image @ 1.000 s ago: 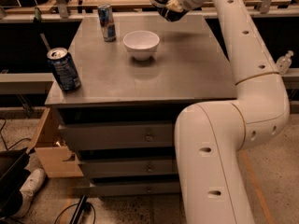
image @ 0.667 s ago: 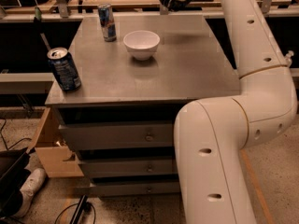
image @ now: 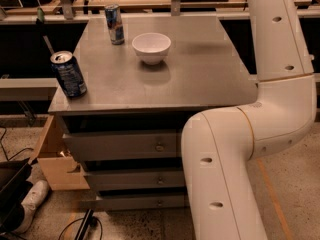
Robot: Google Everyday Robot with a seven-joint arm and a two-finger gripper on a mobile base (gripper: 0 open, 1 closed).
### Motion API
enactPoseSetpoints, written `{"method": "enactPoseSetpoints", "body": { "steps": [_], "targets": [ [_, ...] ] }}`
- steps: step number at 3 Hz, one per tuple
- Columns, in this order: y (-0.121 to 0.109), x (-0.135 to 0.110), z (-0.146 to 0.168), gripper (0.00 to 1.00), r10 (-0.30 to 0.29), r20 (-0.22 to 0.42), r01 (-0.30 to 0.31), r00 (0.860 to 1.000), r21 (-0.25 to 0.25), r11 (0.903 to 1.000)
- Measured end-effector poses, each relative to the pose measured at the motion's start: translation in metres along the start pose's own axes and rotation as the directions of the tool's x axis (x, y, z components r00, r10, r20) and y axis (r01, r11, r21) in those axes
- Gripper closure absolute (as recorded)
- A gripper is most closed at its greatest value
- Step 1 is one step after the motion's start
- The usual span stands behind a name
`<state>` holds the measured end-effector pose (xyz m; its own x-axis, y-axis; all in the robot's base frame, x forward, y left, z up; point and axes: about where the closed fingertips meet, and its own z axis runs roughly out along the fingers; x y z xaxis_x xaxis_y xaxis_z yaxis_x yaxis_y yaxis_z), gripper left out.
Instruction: Move blue chip bag near pepsi can
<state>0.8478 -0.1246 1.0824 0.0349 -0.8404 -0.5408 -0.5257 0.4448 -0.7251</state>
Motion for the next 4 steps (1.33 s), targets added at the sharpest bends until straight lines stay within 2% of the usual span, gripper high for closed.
{"method": "enactPoseSetpoints", "body": {
  "steps": [2,4],
  "targets": [
    [0.002,-0.008,-0.011,1.00,-0.023,-0.009,0.023,1.000,-0.012,0.9997],
    [0.006,-0.037,-0.066,1.00,-0.087,-0.086,0.082,0.993,-0.056,0.9950]
  ]
}}
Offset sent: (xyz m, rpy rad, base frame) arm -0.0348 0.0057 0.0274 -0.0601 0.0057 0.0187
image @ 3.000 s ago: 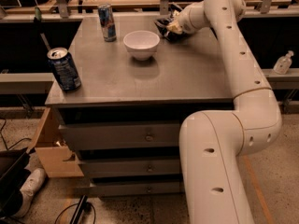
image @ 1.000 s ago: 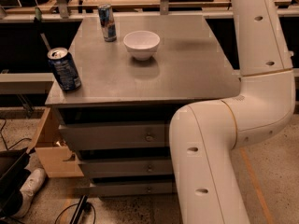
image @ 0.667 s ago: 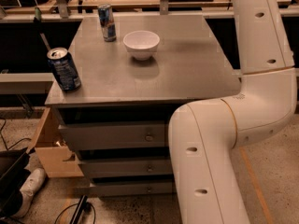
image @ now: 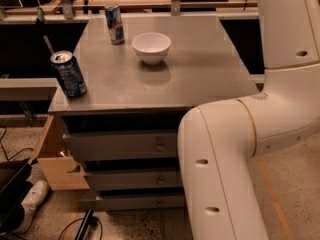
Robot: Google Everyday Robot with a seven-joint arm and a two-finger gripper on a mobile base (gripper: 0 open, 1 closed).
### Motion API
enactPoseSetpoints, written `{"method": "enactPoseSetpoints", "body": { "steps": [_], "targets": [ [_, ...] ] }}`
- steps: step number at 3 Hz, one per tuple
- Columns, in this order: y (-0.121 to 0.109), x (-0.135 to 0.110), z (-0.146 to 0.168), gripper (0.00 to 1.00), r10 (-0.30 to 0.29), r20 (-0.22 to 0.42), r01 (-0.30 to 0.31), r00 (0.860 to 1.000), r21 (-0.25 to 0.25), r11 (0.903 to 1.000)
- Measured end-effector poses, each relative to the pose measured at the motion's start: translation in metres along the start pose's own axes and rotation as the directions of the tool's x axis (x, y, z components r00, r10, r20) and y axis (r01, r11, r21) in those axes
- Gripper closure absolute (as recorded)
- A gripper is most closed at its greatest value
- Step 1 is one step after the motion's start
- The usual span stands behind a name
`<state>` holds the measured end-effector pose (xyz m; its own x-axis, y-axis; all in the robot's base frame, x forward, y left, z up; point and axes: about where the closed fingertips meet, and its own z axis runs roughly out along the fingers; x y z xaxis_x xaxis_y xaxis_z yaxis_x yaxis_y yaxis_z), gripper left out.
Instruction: Move blue chip bag near pepsi can
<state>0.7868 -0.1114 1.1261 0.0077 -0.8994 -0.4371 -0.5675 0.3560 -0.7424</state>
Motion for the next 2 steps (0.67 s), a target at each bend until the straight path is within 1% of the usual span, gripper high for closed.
{"method": "enactPoseSetpoints", "body": {
  "steps": [1,2],
  "targets": [
    [0.000,-0.003,-0.025,1.00,-0.015,-0.061,0.014,0.998,-0.006,0.9999],
    [-0.004,-0.007,-0.053,1.00,-0.045,-0.137,0.046,0.990,0.005,0.9989]
  ]
}}
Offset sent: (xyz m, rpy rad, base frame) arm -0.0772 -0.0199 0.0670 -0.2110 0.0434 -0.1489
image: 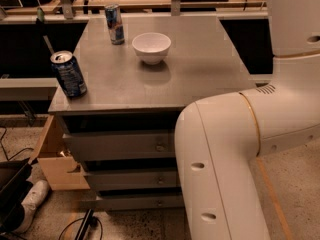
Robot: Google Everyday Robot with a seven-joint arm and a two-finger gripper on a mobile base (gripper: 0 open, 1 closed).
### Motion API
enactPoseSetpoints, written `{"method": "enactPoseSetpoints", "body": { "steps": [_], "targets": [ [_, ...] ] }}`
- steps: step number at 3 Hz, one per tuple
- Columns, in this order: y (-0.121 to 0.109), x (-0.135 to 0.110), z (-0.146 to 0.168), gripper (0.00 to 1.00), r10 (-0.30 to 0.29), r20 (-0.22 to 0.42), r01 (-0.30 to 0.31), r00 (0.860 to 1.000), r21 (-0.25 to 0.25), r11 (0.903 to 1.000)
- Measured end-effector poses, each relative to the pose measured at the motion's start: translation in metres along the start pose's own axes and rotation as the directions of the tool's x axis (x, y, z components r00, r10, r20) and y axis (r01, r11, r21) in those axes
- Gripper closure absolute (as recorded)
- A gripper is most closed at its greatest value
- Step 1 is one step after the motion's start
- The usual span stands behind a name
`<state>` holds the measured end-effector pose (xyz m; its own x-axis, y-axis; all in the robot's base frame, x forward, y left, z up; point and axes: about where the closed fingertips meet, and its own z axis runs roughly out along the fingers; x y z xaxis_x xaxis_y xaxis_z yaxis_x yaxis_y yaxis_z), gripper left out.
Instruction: Move blue chip bag near pepsi can
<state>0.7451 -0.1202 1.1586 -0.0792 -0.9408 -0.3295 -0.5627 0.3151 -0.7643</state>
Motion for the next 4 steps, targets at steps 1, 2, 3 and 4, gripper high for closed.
{"method": "enactPoseSetpoints", "body": {
  "steps": [1,2,3,4],
  "targets": [
    [-0.009,-0.004,-0.031,1.00,-0.046,-0.081,0.049,0.996,0.030,0.9984],
    [-0.017,-0.010,-0.058,1.00,-0.078,-0.158,0.087,0.984,0.048,0.9951],
    [-0.029,-0.019,-0.086,1.00,-0.107,-0.247,0.130,0.963,0.078,0.9885],
    [-0.031,-0.020,-0.083,1.00,-0.108,-0.242,0.132,0.964,0.085,0.9875]
  ]
}}
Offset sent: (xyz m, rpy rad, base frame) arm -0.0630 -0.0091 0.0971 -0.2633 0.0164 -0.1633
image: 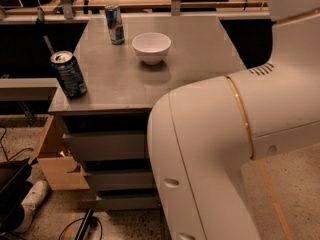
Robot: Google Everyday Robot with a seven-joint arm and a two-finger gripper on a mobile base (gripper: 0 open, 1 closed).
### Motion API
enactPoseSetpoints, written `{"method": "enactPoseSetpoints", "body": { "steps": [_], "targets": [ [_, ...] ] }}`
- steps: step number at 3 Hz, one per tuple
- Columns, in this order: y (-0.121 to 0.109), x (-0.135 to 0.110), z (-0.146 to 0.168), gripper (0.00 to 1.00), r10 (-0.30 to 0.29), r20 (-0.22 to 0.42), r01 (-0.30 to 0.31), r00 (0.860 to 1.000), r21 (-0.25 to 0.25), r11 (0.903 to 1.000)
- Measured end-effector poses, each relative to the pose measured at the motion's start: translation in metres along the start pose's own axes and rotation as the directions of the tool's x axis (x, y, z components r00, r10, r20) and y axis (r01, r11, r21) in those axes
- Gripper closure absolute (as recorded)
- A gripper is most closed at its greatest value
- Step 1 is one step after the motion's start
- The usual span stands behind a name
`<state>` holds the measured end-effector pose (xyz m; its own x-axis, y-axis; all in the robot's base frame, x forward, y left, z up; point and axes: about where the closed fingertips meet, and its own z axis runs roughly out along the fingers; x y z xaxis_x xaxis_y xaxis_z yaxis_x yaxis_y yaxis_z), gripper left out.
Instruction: Move blue chip bag near pepsi can
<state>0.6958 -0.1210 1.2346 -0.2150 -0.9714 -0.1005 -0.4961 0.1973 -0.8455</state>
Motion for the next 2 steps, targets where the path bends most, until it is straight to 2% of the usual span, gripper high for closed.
{"method": "enactPoseSetpoints", "body": {
  "steps": [1,2],
  "targets": [
    [0.009,0.011,-0.003,1.00,0.053,-0.006,-0.053,0.999,-0.046,0.9975],
    [0.010,0.027,-0.041,1.00,0.082,-0.066,-0.086,0.994,-0.054,0.9948]
  ]
}}
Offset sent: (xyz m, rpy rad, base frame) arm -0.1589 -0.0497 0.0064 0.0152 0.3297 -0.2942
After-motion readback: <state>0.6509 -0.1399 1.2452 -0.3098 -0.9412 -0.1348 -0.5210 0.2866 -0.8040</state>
